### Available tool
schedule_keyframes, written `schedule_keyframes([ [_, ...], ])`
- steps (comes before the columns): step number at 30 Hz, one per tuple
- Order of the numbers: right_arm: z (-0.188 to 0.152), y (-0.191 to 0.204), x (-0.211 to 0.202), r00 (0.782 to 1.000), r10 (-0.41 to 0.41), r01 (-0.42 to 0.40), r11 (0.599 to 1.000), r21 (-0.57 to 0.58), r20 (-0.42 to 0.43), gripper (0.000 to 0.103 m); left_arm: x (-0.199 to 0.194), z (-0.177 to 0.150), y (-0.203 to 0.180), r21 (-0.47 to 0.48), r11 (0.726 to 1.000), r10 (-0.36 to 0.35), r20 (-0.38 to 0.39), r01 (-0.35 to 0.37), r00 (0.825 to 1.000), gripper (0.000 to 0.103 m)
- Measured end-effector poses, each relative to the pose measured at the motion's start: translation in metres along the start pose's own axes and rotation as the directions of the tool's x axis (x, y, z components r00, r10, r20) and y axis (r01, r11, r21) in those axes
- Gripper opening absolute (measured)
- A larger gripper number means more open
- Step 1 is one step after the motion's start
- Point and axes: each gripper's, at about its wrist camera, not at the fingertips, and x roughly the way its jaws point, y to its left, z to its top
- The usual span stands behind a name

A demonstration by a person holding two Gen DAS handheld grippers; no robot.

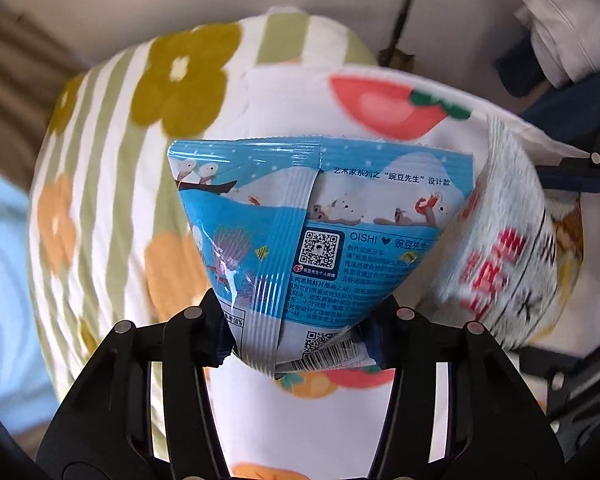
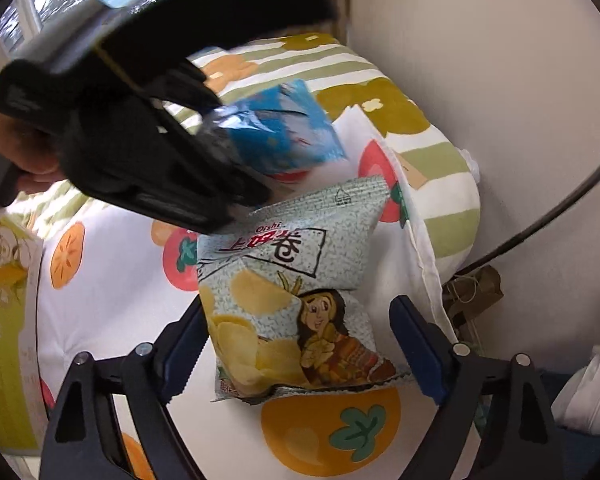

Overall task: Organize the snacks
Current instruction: 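Grasp the blue Oishi bag with the left tool while the right tool grasps the potato-chip bag, then carry both bags into the lime-green box and open both tools to release them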

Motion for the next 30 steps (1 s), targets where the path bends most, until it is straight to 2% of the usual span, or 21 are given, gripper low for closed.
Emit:
schedule_keyframes([
  [2,0.000,0.003,0.001,1.000,0.000,0.000,0.999,-0.042,-0.003,0.076,0.000,-0.010,0.005,-0.045,0.999,0.003,-0.014,-0.004,1.000,0.047],
  [6,-0.001,0.008,0.000,1.000,0.012,-0.013,0.993,-0.116,-0.006,0.066,-0.004,-0.041,0.012,-0.162,0.987,0.002,-0.056,-0.011,0.998,0.047],
  [9,-0.003,0.007,-0.002,0.999,0.030,-0.032,0.991,-0.127,-0.014,0.062,-0.006,-0.059,0.007,-0.220,0.975,0.025,-0.087,-0.043,0.996,0.046],
  [12,-0.005,0.005,-0.003,0.999,0.050,-0.052,0.990,-0.128,-0.022,0.057,-0.010,-0.075,0.000,-0.281,0.960,-0.006,-0.080,-0.017,0.997,0.046],
  [17,-0.004,0.003,-0.018,0.998,0.063,-0.063,0.988,-0.140,-0.003,0.057,-0.030,-0.092,-0.005,-0.390,0.921,0.001,-0.044,-0.018,0.999,0.046],
  [24,0.009,0.002,-0.064,0.993,0.106,-0.095,0.980,-0.175,0.053,0.057,-0.113,-0.124,-0.003,-0.578,0.815,0.088,0.067,-0.033,0.994,0.046],
  [27,0.018,0.009,-0.088,0.989,0.134,-0.116,0.970,-0.214,0.069,0.057,-0.156,-0.147,-0.005,-0.655,0.753,0.150,0.092,-0.053,0.984,0.046],
  [28,0.022,0.014,-0.097,0.986,0.150,-0.129,0.963,-0.236,0.075,0.057,-0.173,-0.160,-0.007,-0.690,0.721,0.177,0.098,-0.061,0.979,0.046],
  [30,0.027,0.024,-0.111,0.980,0.179,-0.151,0.951,-0.269,0.084,0.057,-0.195,-0.179,-0.008,-0.733,0.677,0.208,0.105,-0.066,0.973,0.046],
])
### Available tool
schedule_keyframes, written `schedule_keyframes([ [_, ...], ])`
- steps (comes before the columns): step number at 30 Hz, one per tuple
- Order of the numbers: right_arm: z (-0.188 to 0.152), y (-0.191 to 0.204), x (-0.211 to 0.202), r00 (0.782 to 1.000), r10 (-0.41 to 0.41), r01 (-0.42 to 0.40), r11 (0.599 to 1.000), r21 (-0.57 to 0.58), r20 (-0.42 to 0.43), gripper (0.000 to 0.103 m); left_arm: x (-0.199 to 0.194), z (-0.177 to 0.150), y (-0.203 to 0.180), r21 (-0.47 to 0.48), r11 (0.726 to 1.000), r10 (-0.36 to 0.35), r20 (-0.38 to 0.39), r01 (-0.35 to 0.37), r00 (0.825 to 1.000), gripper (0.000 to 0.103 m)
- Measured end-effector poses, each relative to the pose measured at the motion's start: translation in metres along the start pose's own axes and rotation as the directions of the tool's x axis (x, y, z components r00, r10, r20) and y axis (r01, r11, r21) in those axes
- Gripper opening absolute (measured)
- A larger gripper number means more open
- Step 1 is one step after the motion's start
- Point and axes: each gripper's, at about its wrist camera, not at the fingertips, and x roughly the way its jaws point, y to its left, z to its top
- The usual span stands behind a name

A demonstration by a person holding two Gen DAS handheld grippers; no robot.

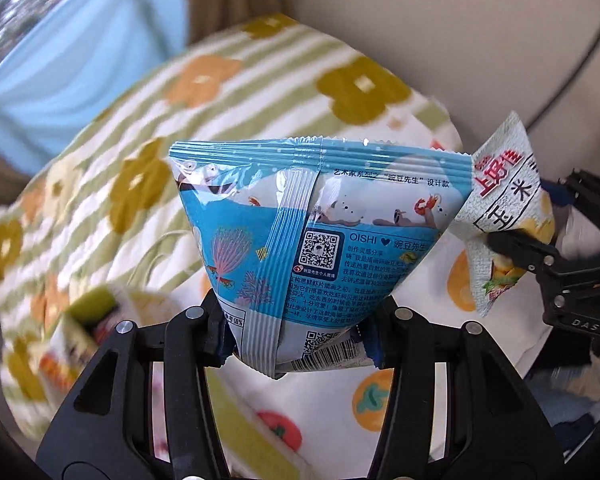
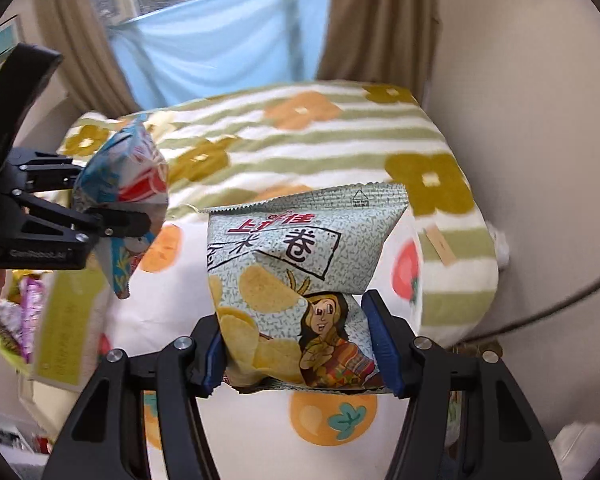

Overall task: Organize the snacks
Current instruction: 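Carry both bags into the lime-green box and open both tools to release them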

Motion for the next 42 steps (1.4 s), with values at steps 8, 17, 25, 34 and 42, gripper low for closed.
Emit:
schedule_keyframes([
  [8,0.036,0.072,-0.035,0.985,0.167,-0.158,0.975,-0.157,0.051,0.057,-0.081,-0.069,0.080,-0.259,0.960,0.122,0.041,-0.108,0.992,0.046],
  [17,0.045,0.178,-0.032,0.936,0.351,-0.335,0.910,-0.245,0.022,0.057,-0.090,-0.157,0.172,-0.434,0.882,0.185,-0.036,-0.182,0.982,0.046],
  [25,0.034,0.255,-0.011,0.930,0.367,-0.363,0.903,-0.228,-0.028,0.057,-0.067,-0.191,0.214,-0.450,0.886,0.097,-0.060,-0.114,0.993,0.046],
  [34,0.031,0.275,-0.004,0.966,0.258,-0.257,0.960,-0.107,-0.008,0.057,-0.052,-0.175,0.229,-0.358,0.930,0.075,-0.022,-0.078,0.997,0.103],
  [42,0.020,0.283,0.000,0.981,0.189,-0.191,0.980,-0.050,-0.040,0.057,-0.061,-0.185,0.249,-0.394,0.919,0.027,0.033,-0.012,0.999,0.103],
])
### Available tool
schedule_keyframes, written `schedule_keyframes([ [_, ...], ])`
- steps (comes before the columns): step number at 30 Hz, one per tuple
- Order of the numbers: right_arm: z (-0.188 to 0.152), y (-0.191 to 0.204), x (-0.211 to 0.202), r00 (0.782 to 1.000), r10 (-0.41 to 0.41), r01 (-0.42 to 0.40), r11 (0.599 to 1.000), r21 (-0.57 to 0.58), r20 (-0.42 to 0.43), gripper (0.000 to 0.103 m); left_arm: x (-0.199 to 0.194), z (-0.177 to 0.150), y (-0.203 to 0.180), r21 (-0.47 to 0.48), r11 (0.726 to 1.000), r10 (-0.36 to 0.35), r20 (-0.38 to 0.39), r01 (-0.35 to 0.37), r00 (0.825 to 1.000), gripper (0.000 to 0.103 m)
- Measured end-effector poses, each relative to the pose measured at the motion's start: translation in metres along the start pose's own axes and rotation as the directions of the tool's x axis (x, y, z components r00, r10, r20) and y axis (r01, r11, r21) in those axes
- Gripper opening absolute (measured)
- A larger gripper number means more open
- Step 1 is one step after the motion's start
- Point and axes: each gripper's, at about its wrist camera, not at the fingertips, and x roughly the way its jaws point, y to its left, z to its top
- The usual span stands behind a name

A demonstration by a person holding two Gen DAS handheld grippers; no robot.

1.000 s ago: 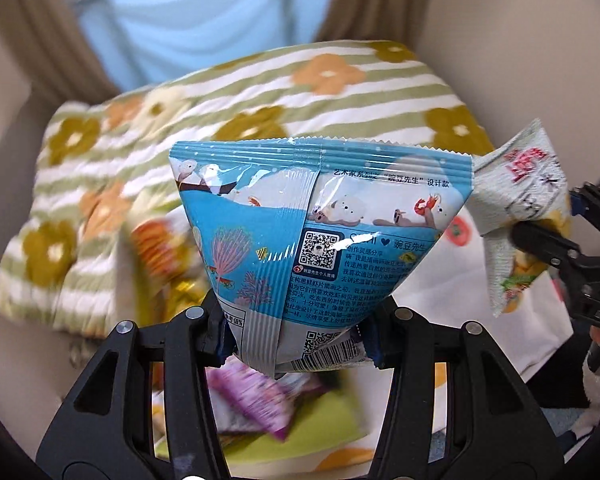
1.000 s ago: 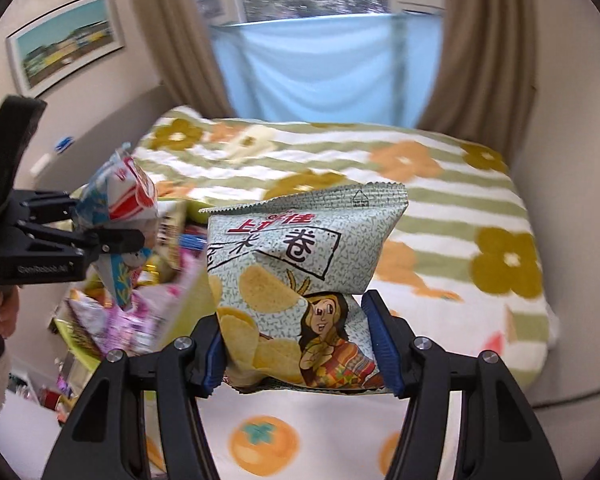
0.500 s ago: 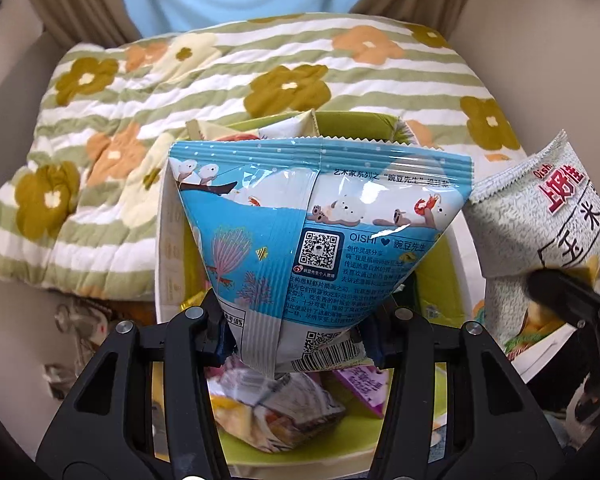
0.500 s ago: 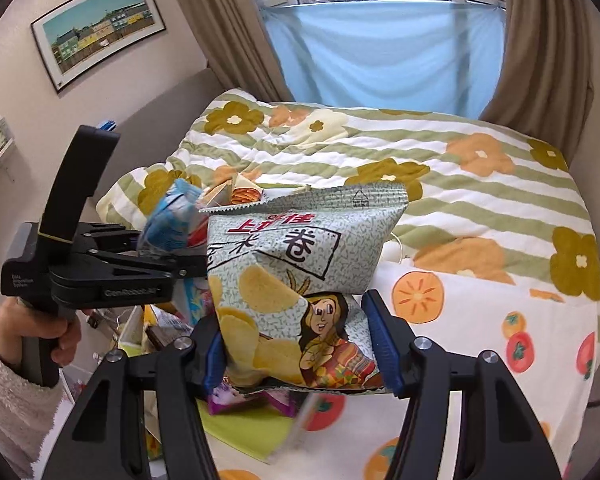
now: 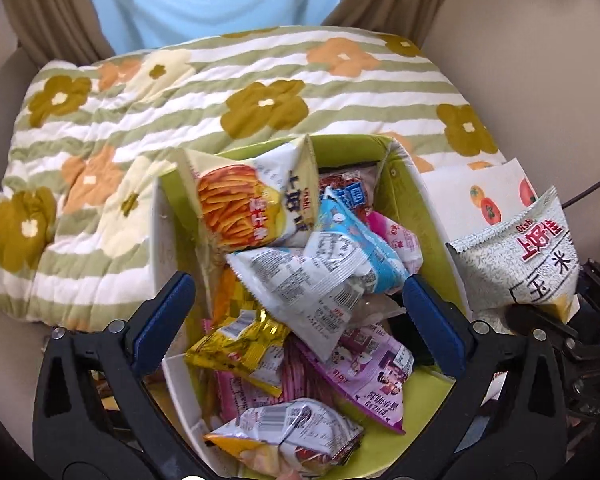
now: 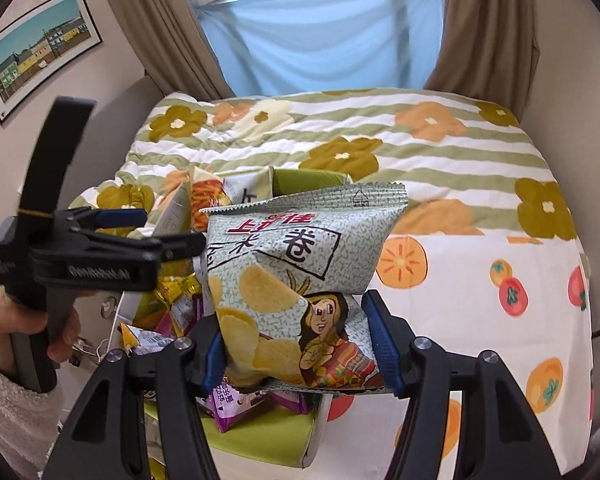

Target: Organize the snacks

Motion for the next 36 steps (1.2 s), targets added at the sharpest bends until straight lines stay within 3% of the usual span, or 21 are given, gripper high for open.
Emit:
schedule_keyframes([
  [8,0.003,0.018,-0.007,0.999,0.018,-0.018,1.000,-0.022,0.027,0.057,-0.047,-0.034,0.029,-0.130,0.985,0.125,0.088,-0.113,0.988,0.103],
  [11,0.003,0.031,-0.004,0.999,0.032,-0.032,0.999,-0.008,0.020,0.057,-0.058,-0.046,0.036,-0.194,0.977,0.117,0.117,-0.093,0.986,0.103],
  [17,-0.007,0.044,0.014,0.996,0.079,-0.078,0.997,0.026,-0.039,0.059,-0.073,-0.063,0.040,-0.208,0.967,0.176,0.141,-0.145,0.974,0.103],
  [18,-0.008,0.044,0.016,0.996,0.083,-0.082,0.996,0.038,-0.042,0.061,-0.073,-0.065,0.040,-0.211,0.967,0.177,0.142,-0.145,0.974,0.103],
  [19,-0.010,0.045,0.019,0.995,0.094,-0.091,0.995,0.049,-0.046,0.074,-0.072,-0.068,0.041,-0.216,0.966,0.177,0.144,-0.144,0.974,0.103],
  [20,-0.012,0.047,0.021,0.994,0.101,-0.099,0.994,0.050,-0.048,0.095,-0.071,-0.070,0.042,-0.222,0.965,0.176,0.144,-0.142,0.974,0.103],
  [21,-0.013,0.047,0.023,0.994,0.096,-0.094,0.994,0.051,-0.048,0.102,-0.070,-0.073,0.043,-0.228,0.964,0.173,0.144,-0.138,0.974,0.103],
  [25,-0.023,0.046,0.021,0.999,0.024,-0.022,0.998,0.059,-0.037,0.103,-0.061,-0.091,0.045,-0.258,0.956,0.180,0.136,-0.140,0.974,0.103],
  [31,-0.037,0.042,0.008,1.000,0.008,-0.008,0.999,0.037,-0.023,0.103,-0.066,-0.108,0.028,-0.260,0.954,0.190,0.135,-0.150,0.972,0.103],
  [36,-0.042,0.035,-0.025,0.999,0.019,-0.020,0.999,0.026,0.038,0.103,-0.099,-0.119,-0.009,-0.238,0.955,0.227,0.203,-0.177,0.952,0.103],
])
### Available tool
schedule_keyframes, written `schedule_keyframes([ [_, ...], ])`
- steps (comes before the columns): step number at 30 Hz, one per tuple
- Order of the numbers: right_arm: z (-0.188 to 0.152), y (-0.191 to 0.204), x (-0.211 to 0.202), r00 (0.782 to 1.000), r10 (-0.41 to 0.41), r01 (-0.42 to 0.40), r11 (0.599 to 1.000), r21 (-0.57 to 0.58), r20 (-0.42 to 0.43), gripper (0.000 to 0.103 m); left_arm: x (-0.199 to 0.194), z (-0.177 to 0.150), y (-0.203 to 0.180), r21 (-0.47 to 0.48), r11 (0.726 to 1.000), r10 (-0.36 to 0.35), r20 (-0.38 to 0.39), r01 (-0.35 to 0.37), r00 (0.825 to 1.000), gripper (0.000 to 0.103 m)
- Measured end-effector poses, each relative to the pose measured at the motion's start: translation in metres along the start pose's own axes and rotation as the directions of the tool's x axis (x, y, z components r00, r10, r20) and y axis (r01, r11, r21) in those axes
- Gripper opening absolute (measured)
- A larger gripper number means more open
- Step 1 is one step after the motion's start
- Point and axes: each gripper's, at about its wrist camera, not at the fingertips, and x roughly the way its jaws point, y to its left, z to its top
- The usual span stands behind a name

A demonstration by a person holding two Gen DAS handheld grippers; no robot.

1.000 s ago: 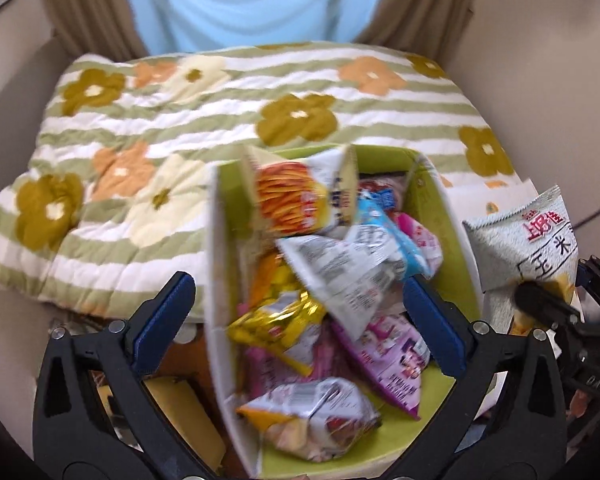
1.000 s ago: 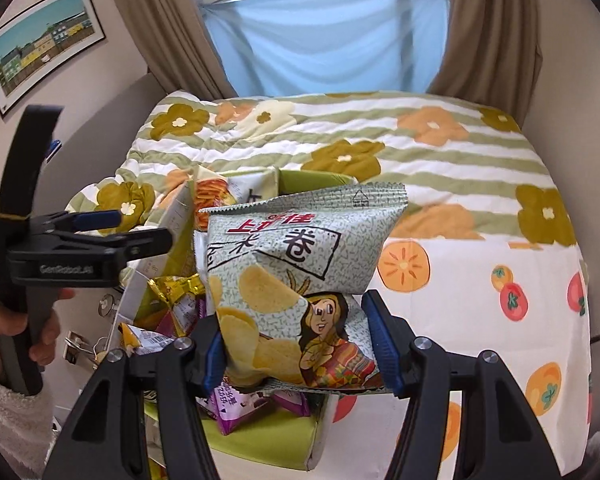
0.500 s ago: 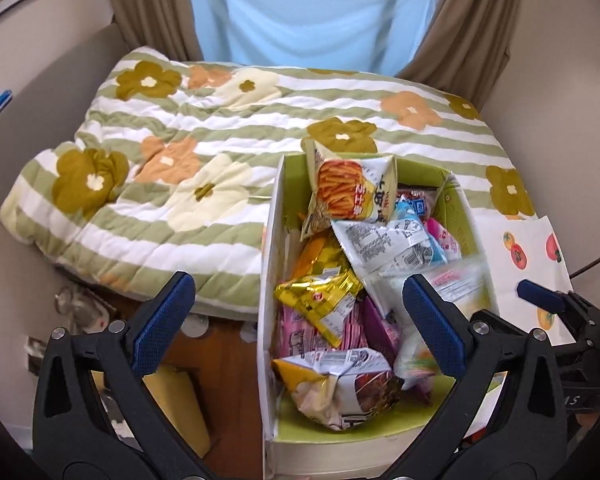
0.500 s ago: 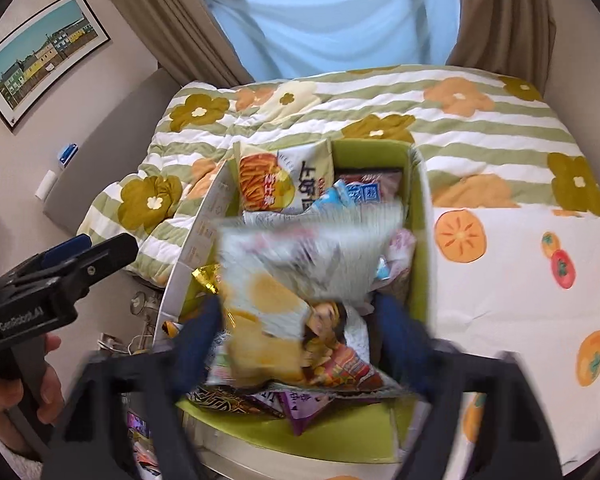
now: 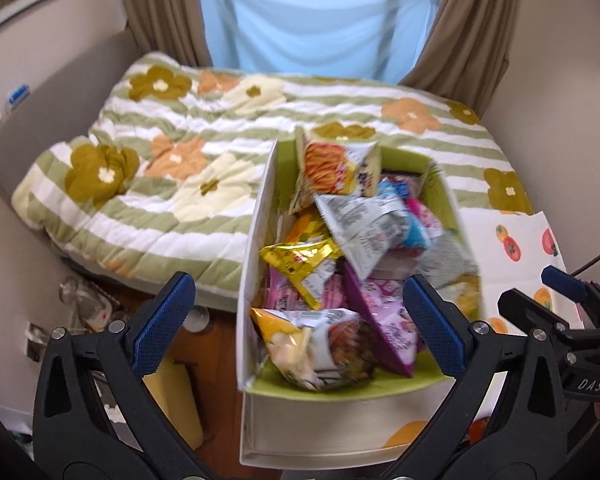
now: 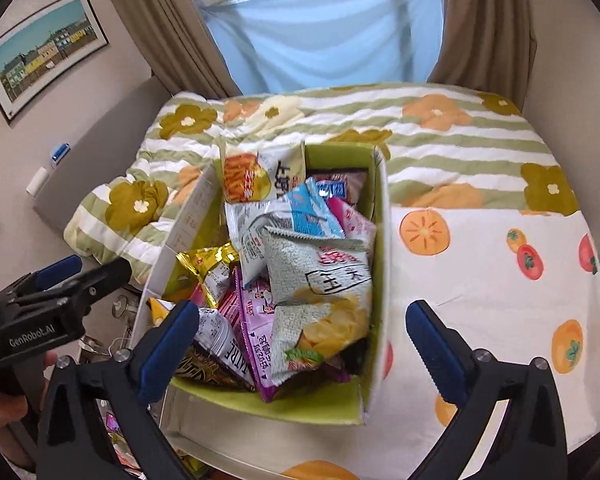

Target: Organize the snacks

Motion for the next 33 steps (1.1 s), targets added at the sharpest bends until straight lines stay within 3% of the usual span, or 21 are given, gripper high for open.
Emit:
schedule_keyframes([
  [4,-0.007,-0.012,-0.039,0.998,-0.007,0.007,1.000,-0.009,0.065,0.103,-0.040,-0.011,-0.029,0.002,1.000,-0.011,0.050,0.011,0.999,0.103],
  [7,-0.012,-0.025,-0.080,0.993,-0.028,0.031,0.999,-0.022,0.110,0.103,-0.086,-0.024,-0.062,0.032,0.999,-0.002,0.131,-0.002,0.991,0.103],
  [11,-0.026,-0.043,-0.139,0.978,-0.099,0.111,0.992,-0.053,0.184,0.103,-0.130,-0.040,-0.094,0.047,0.998,0.033,0.209,-0.043,0.977,0.103],
  [17,-0.049,-0.071,-0.198,0.949,-0.197,0.214,0.976,-0.044,0.244,0.103,-0.173,-0.074,-0.120,0.025,0.999,0.030,0.288,-0.039,0.957,0.103],
  [21,-0.069,-0.079,-0.214,0.940,-0.208,0.224,0.974,-0.027,0.270,0.103,-0.185,-0.086,-0.129,0.038,0.998,0.033,0.298,-0.047,0.954,0.103],
  [25,-0.084,-0.083,-0.221,0.926,-0.234,0.244,0.970,0.001,0.297,0.103,-0.196,-0.092,-0.141,0.083,0.994,0.041,0.340,-0.073,0.940,0.103],
  [33,-0.094,-0.089,-0.233,0.913,-0.260,0.268,0.963,0.017,0.315,0.103,-0.197,-0.095,-0.149,0.098,0.995,-0.004,0.331,-0.030,0.944,0.103],
])
